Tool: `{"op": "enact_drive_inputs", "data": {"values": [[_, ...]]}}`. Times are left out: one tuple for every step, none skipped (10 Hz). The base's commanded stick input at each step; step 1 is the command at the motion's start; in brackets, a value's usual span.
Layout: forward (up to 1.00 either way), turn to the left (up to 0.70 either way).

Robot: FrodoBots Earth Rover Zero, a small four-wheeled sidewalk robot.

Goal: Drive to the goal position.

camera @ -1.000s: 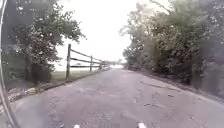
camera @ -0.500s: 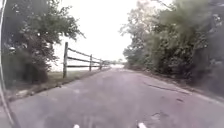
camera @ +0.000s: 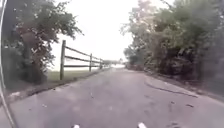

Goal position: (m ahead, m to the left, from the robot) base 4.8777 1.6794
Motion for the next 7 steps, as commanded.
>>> {"op": "enact_drive_inputs", "data": {"values": [[0.7,0.0],[0.7,0.0],[0.7,0.0],[0.7,0.0],[0.7,0.0],[0.7,0.0],[0.7,0.0]]}}
